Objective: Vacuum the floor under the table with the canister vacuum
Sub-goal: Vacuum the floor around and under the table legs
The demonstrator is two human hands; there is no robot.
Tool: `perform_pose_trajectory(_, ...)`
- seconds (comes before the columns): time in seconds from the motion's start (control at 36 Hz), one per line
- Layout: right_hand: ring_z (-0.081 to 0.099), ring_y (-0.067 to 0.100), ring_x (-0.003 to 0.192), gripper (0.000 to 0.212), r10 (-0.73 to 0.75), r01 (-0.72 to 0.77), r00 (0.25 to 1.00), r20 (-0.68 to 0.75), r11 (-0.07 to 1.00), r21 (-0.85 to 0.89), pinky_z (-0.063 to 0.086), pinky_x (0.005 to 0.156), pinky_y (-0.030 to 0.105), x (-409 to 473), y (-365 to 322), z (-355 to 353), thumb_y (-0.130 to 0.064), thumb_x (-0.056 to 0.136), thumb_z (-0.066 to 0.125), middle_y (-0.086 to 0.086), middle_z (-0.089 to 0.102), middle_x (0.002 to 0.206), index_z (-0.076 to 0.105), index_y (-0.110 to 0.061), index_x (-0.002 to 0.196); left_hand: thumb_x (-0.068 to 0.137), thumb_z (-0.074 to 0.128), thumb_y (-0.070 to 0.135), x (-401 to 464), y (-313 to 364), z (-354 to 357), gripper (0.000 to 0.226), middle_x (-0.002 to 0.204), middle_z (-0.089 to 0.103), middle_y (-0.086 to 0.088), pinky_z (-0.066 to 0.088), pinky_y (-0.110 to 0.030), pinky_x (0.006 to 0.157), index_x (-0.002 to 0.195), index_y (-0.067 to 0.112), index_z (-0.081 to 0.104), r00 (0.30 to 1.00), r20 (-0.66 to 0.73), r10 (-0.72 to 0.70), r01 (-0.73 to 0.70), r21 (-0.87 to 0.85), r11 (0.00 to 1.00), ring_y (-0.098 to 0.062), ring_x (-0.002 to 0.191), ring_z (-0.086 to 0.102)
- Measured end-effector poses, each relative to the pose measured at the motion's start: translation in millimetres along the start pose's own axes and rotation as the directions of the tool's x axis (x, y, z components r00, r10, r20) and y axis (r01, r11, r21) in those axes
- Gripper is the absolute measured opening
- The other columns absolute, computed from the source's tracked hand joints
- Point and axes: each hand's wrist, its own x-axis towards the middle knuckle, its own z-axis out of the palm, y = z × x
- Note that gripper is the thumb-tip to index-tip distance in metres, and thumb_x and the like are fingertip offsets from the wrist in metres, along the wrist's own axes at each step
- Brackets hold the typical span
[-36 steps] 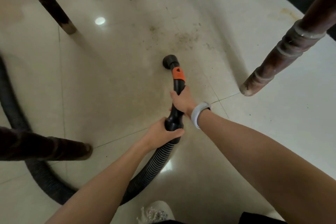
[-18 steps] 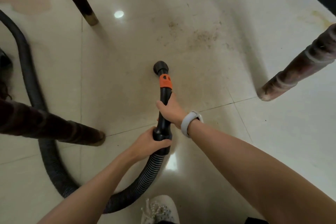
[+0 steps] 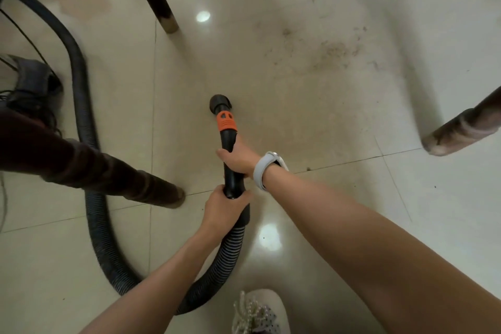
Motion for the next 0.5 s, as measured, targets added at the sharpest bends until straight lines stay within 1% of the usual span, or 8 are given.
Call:
perform_pose_trajectory(0.06, 0.050, 0.035, 0.120, 0.057, -0.009, 0.009, 0.999, 0.032, 1.000, 0.014, 0.044, 0.099, 0.045, 4, -5, 6, -0.028, 0.097, 0.050, 0.017, 0.046, 0.136, 0.026, -0.006, 0.143, 0.082, 0.069, 0.028, 4, -4, -8, 0.021, 0.087, 0.066, -0.005, 0.053, -0.035, 0.072, 0.095, 0.017, 0.057, 0.999, -0.034, -0.015, 0.013, -0.035, 0.999, -0.017, 0.078, 0.064)
perform_pose_trajectory(0.11, 0.055, 0.031, 0.108, 0.046, -0.039, 0.040, 0.997, 0.062, 0.999, -0.012, 0.049, 0.089, 0.042, 7, -5, 7, -0.028, 0.099, 0.046, 0.017, 0.052, 0.127, 0.036, -0.005, 0.137, 0.084, 0.068, 0.029, 7, -8, -17, 0.020, 0.087, 0.066, -0.006, 0.054, -0.036, 0.072, 0.096, 0.016, 0.058, 0.999, -0.052, -0.016, 0.013, -0.052, 0.999, -0.020, 0.078, 0.064)
perform_pose_trajectory(0.17, 0.052, 0.025, 0.102, 0.046, -0.057, 0.060, 0.997, 0.058, 0.996, -0.064, 0.046, 0.088, 0.039, 8, 2, 0, -0.027, 0.101, 0.041, 0.017, 0.054, 0.125, 0.035, -0.005, 0.141, 0.085, 0.067, 0.031, 11, -13, -25, 0.019, 0.089, 0.066, -0.008, 0.056, -0.040, 0.075, 0.096, 0.018, 0.058, 0.997, -0.069, -0.014, 0.010, -0.055, 0.998, -0.022, 0.080, 0.065)
perform_pose_trajectory(0.22, 0.051, 0.027, 0.118, 0.055, -0.027, 0.029, 1.000, 0.013, 0.995, -0.099, 0.041, 0.094, 0.038, 9, 14, -12, -0.029, 0.101, 0.040, 0.017, 0.046, 0.140, 0.024, -0.007, 0.149, 0.085, 0.068, 0.034, 16, -16, -32, 0.017, 0.090, 0.066, -0.008, 0.056, -0.045, 0.080, 0.091, 0.022, 0.057, 0.996, -0.093, -0.007, 0.001, -0.063, 0.998, -0.024, 0.082, 0.065)
perform_pose_trajectory(0.31, 0.042, 0.032, 0.131, 0.053, -0.006, -0.010, 0.997, -0.071, 0.974, -0.228, 0.035, 0.101, 0.032, 11, 36, -35, -0.026, 0.101, 0.038, 0.017, 0.041, 0.146, 0.026, -0.004, 0.147, 0.084, 0.069, 0.038, 27, -11, -39, 0.025, 0.089, 0.066, -0.005, 0.054, -0.044, 0.085, 0.097, 0.019, 0.059, 0.989, -0.148, 0.012, -0.020, -0.053, 0.998, -0.024, 0.086, 0.064)
perform_pose_trajectory(0.39, 0.047, 0.031, 0.126, 0.050, 0.006, -0.040, 0.995, -0.097, 0.937, -0.347, 0.036, 0.097, 0.028, 7, 58, -55, -0.019, 0.101, 0.038, 0.018, 0.048, 0.140, 0.026, -0.005, 0.147, 0.087, 0.064, 0.036, 38, 1, -43, 0.032, 0.090, 0.061, -0.001, 0.051, -0.040, 0.085, 0.110, 0.015, 0.056, 0.978, -0.199, 0.063, -0.050, 0.067, 0.996, -0.024, 0.089, 0.060)
perform_pose_trajectory(0.44, 0.048, 0.034, 0.124, 0.050, 0.006, -0.051, 0.995, -0.100, 0.890, -0.454, 0.037, 0.097, 0.031, 2, 78, -61, -0.017, 0.099, 0.039, 0.021, 0.049, 0.137, 0.028, -0.008, 0.147, 0.086, 0.062, 0.032, 44, 11, -45, 0.035, 0.095, 0.059, -0.001, 0.051, -0.041, 0.084, 0.115, 0.016, 0.050, 0.966, -0.228, 0.126, -0.076, 0.214, 0.974, -0.026, 0.091, 0.060)
perform_pose_trajectory(0.5, 0.042, 0.037, 0.127, 0.051, 0.011, -0.067, 0.995, -0.098, 0.805, -0.590, 0.037, 0.102, 0.038, -3, 99, -66, -0.021, 0.097, 0.039, 0.020, 0.045, 0.140, 0.029, -0.013, 0.146, 0.084, 0.062, 0.028, 50, 20, -48, 0.050, 0.099, 0.056, -0.001, 0.050, -0.041, 0.083, 0.128, 0.019, 0.040, 0.955, -0.245, 0.169, -0.081, 0.335, 0.939, -0.026, 0.088, 0.058)
